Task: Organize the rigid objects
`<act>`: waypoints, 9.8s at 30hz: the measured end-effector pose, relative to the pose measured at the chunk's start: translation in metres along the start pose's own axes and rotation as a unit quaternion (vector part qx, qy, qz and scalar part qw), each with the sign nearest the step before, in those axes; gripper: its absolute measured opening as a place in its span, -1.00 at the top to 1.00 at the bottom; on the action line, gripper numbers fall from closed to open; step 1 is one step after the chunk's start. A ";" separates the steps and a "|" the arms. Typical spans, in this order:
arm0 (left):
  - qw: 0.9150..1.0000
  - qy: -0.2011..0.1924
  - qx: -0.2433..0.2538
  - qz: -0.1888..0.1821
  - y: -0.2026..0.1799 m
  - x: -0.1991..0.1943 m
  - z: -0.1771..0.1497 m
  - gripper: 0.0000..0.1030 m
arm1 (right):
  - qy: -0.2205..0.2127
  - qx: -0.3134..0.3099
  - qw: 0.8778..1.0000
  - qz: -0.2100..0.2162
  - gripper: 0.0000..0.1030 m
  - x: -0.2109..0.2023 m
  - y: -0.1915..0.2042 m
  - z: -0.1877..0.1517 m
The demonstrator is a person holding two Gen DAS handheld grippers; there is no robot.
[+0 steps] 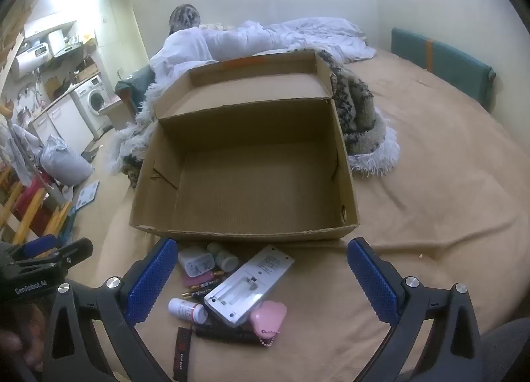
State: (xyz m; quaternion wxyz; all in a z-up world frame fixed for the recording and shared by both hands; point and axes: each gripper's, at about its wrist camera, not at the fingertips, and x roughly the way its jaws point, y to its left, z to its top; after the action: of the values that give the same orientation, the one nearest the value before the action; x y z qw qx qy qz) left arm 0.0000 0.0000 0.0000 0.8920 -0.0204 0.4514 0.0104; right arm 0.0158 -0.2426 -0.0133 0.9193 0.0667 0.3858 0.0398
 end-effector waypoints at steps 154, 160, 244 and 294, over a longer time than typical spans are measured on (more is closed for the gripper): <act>0.963 0.243 0.032 -0.116 -0.079 0.130 -0.050 0.16 | 0.030 0.078 0.997 0.000 -1.00 -0.002 -0.036 0.007; 0.975 0.202 0.049 -0.081 -0.061 0.097 -0.030 0.16 | 0.080 0.095 0.992 0.022 -1.00 0.012 -0.037 0.004; 0.977 0.130 0.168 0.010 -0.151 0.187 0.084 0.16 | 0.235 0.083 0.968 0.042 0.60 0.178 -0.048 0.086; 0.995 0.085 0.040 0.013 -0.077 0.088 0.072 -0.38 | 0.143 0.116 0.980 0.079 -0.84 0.099 -0.048 0.099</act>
State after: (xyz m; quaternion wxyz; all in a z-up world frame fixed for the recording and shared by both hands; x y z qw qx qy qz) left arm 0.1125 -0.0732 -0.0263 0.8502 0.0201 0.5261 0.0025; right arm 0.1568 -0.2863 -0.0211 0.8343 0.1970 0.5091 0.0769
